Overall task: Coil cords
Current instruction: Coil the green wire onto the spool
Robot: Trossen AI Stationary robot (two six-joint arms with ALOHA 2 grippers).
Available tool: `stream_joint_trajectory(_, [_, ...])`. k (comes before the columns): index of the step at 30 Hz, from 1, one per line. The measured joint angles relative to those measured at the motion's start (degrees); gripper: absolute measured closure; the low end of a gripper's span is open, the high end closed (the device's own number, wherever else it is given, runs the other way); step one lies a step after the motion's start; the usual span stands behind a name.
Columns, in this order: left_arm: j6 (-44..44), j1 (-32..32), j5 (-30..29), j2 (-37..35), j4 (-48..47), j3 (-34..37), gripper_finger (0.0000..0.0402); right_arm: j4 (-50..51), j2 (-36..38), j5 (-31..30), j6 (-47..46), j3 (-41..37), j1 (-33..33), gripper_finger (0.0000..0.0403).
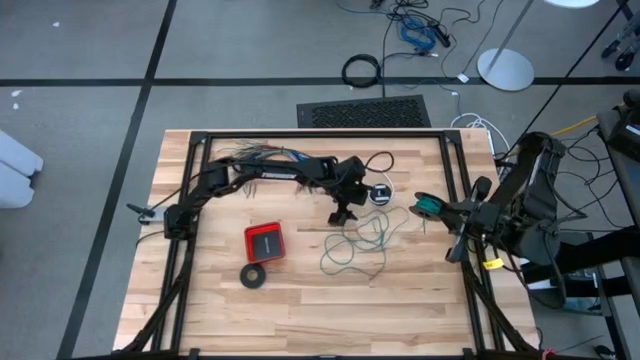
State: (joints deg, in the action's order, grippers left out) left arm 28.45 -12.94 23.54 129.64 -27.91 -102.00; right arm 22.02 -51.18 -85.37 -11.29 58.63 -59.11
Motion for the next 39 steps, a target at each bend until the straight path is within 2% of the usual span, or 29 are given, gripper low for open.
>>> stream_joint_trajectory(7, [1.01,-2.60,3.05,-6.36,0.94,-0.04,0.0139,0.04,-0.13,-0.14,0.00,0.00,-0.75,0.0403])
stream_joint_trajectory(13, [-1.56,-4.59,13.27,-11.63,3.06,-0.04,0.0139,0.05,-0.09,-0.11,0.86,0.00,-0.75,0.0403])
stream_joint_trajectory(16, [-7.19,-4.33,20.56,-11.74,9.42,-0.11,0.0139,0.03,-0.02,-0.14,1.47,0.00,-0.75,0.0403])
stream_joint_trajectory(18, [-10.30,-2.85,22.83,-11.14,15.82,0.44,0.0139,0.09,-0.04,-0.12,1.80,0.00,-0.75,0.0403])
stream_joint_trajectory(23, [-11.99,2.56,17.03,-8.67,36.66,4.13,0.0140,-0.45,-0.01,-0.41,3.64,0.00,-0.75,0.0403])
stream_joint_trajectory(26, [-16.94,4.13,15.27,-7.32,53.46,5.95,0.0140,-0.47,0.17,-0.51,3.65,0.00,-0.75,0.0403])
stream_joint_trajectory(29, [-20.90,5.78,7.44,-5.45,64.27,6.22,0.0140,-0.59,0.22,-0.73,3.65,0.00,-0.75,0.0403])
stream_joint_trajectory(32, [-21.70,7.45,1.74,-3.32,69.75,6.43,0.0140,-0.59,0.08,-4.29,3.37,0.00,-0.75,0.0403])
stream_joint_trajectory(37, [-21.57,9.37,-5.53,-2.28,73.10,6.38,0.0140,-0.53,-0.42,-4.62,2.71,0.00,1.17,0.0403])
stream_joint_trajectory(39, [-21.74,9.45,-5.89,-2.08,74.23,6.40,0.0140,-0.55,-1.01,-4.73,2.67,0.00,2.67,0.0403])
